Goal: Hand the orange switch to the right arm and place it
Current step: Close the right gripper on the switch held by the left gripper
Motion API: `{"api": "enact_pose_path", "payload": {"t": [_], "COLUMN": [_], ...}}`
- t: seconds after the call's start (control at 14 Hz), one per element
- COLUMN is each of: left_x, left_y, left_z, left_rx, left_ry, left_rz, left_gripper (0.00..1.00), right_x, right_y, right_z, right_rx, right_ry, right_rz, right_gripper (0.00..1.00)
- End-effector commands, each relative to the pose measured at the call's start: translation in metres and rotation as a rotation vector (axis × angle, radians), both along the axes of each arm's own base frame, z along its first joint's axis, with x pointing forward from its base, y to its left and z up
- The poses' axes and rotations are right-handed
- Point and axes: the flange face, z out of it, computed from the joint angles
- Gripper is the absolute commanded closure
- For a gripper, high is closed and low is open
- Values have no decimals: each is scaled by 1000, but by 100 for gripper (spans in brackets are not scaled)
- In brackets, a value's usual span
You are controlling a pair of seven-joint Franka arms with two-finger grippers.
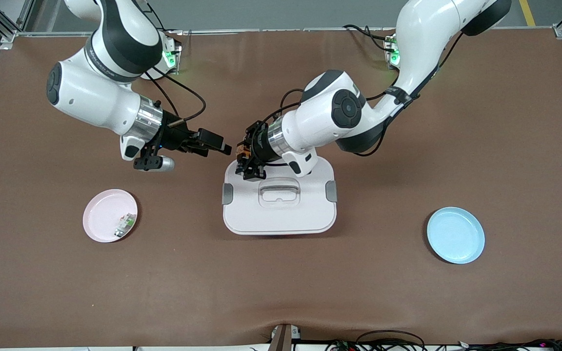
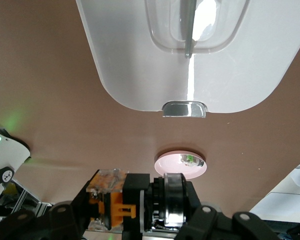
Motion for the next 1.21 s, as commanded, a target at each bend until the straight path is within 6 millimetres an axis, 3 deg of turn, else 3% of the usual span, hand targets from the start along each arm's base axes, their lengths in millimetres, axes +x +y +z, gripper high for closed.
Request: {"api": "enact_pose_path", "payload": {"t": [0.0, 0.29, 1.14], "left_x": [0, -5, -8], "left_y": [-6, -11, -15], "left_z": [4, 3, 3], "left_rx": [-29, -32, -32], "left_ry": [16, 22, 16], "left_rz": [10, 2, -9], "left_gripper": [100, 100, 100], "right_x": [1, -4, -9], "right_y": [2, 14, 35], "right_z": [-1, -1, -31], "right_rx": [31, 82, 62], "right_ry": [-5, 33, 104], "right_rz": [0, -21, -12], "right_gripper": [0, 0, 0]}}
